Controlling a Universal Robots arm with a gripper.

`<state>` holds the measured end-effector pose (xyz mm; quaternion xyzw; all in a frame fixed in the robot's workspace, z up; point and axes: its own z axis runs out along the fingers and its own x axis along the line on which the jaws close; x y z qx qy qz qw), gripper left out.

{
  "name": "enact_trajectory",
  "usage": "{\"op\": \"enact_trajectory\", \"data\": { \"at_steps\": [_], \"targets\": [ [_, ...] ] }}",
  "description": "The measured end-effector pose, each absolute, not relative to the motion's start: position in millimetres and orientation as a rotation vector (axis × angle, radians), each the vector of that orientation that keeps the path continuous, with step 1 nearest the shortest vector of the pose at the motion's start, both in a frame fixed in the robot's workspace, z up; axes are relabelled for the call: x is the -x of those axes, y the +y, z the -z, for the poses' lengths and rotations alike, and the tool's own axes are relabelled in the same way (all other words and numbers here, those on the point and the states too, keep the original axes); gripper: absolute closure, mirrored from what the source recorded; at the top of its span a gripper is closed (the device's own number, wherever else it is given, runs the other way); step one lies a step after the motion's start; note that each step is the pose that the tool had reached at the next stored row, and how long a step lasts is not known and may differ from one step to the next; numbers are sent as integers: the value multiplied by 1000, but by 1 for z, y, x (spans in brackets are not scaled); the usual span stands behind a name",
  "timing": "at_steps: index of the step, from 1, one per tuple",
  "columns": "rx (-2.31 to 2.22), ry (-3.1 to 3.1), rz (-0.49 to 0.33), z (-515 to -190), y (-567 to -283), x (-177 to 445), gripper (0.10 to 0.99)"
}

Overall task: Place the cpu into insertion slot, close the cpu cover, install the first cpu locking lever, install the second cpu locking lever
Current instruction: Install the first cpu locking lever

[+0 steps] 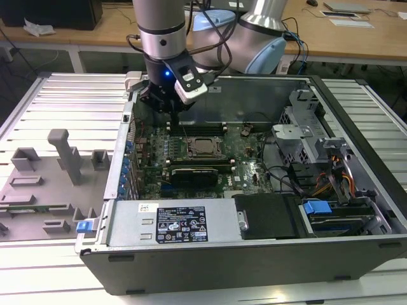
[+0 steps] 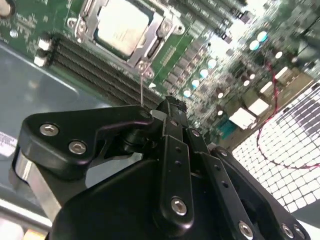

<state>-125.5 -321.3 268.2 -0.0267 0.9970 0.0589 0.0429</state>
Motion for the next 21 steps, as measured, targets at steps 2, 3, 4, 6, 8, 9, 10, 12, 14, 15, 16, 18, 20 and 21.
{"op": "enact_trajectory", "data": {
  "at_steps": [2,3,4,6,8,9,10,12,14,15,16,18,20,21],
  "targets": [
    [78,3041,-257,-268,-321,127,980],
    [76,3037,-291,-268,-321,128,980],
    [76,3036,-301,-268,-321,128,980],
    [76,3036,-301,-268,-321,127,980],
    [76,3034,-308,-267,-321,127,980],
    [76,3034,-312,-266,-321,128,980],
    [75,3034,-315,-265,-321,128,980],
    [75,3033,-326,-263,-321,128,980],
    [75,3032,-334,-261,-321,128,980],
    [75,3031,-336,-261,-321,127,980],
    [74,3031,-338,-260,-321,126,980],
    [75,3031,-339,-260,-321,122,980],
    [74,3031,-339,-260,-322,118,980],
    [74,3031,-339,-259,-322,113,980]
  ]
}}
